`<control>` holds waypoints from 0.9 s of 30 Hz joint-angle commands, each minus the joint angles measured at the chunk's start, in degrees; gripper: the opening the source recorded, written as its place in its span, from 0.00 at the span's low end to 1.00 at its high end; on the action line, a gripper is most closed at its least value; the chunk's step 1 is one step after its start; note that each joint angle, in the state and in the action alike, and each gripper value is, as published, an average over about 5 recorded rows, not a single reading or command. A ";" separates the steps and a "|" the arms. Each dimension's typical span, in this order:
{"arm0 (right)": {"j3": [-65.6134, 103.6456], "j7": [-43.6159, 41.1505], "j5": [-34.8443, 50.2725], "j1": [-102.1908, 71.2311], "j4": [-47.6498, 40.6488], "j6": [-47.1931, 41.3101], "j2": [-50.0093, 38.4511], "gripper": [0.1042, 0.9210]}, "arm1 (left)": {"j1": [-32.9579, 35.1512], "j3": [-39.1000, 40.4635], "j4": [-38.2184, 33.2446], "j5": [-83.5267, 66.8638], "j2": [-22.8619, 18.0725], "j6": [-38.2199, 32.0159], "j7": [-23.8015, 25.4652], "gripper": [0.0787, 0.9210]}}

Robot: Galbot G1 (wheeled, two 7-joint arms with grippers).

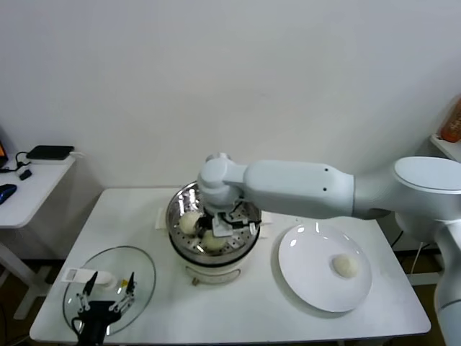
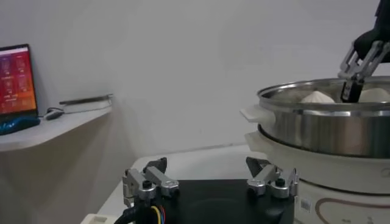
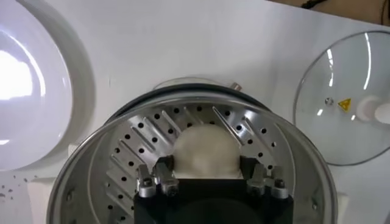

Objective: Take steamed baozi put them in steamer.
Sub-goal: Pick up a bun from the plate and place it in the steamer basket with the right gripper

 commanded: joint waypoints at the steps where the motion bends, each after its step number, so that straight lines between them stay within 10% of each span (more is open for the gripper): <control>1: -0.17 0.02 -0.05 -1.39 -0.46 0.09 0.99 0.73 | -0.01 0.10 0.12 -0.02 -0.03 -0.09 0.01 0.88; 27: 0.83 -0.93 8.52 4.50 -1.19 3.02 -3.50 0.88 | -0.51 0.25 0.27 0.34 -0.36 0.10 -0.05 0.88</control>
